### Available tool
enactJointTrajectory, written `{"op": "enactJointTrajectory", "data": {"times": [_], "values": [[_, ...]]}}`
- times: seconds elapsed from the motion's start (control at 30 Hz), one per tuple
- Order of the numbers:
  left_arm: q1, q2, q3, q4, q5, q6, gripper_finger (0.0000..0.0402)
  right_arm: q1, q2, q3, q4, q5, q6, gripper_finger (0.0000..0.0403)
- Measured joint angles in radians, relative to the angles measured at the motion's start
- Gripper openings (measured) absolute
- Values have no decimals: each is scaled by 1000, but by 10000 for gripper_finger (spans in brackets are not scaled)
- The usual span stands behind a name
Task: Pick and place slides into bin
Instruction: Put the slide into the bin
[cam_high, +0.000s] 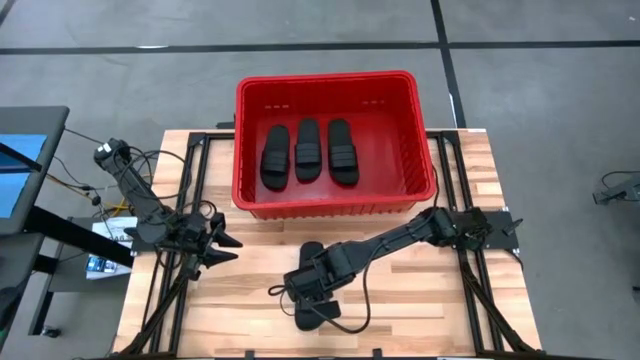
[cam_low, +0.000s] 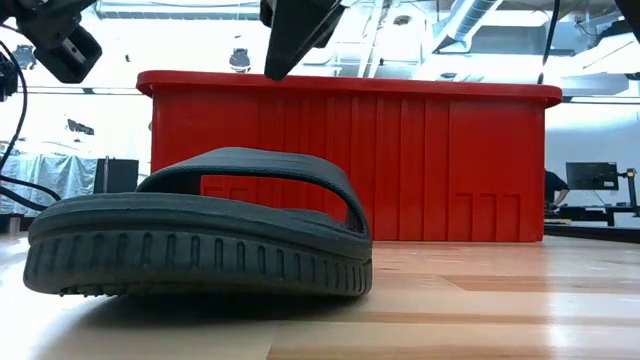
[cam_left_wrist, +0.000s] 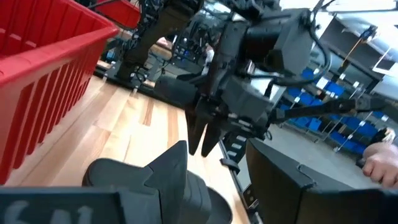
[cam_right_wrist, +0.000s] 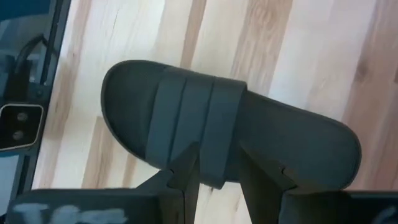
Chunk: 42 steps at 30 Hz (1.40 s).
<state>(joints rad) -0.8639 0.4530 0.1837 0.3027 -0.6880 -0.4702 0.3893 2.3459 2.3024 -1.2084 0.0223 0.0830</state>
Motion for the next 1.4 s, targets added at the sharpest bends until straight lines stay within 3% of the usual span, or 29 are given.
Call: {"op": "enactJointTrajectory", "data": {"times": [0.6,1.0,1.2,1.4], "values": [[0,125,0,25,26,-74,156,-33,-1,-5,26,-101,84,98],[0,182,0,150,127,33,156,-33,0,-137,119,-103,129,98],[-15,107,0,146,155,176,156,-34,0,-150,141,-102,128,98],[-121,-54,-19,56,188,345,156,-29,-1,-149,140,-102,128,98]]}}
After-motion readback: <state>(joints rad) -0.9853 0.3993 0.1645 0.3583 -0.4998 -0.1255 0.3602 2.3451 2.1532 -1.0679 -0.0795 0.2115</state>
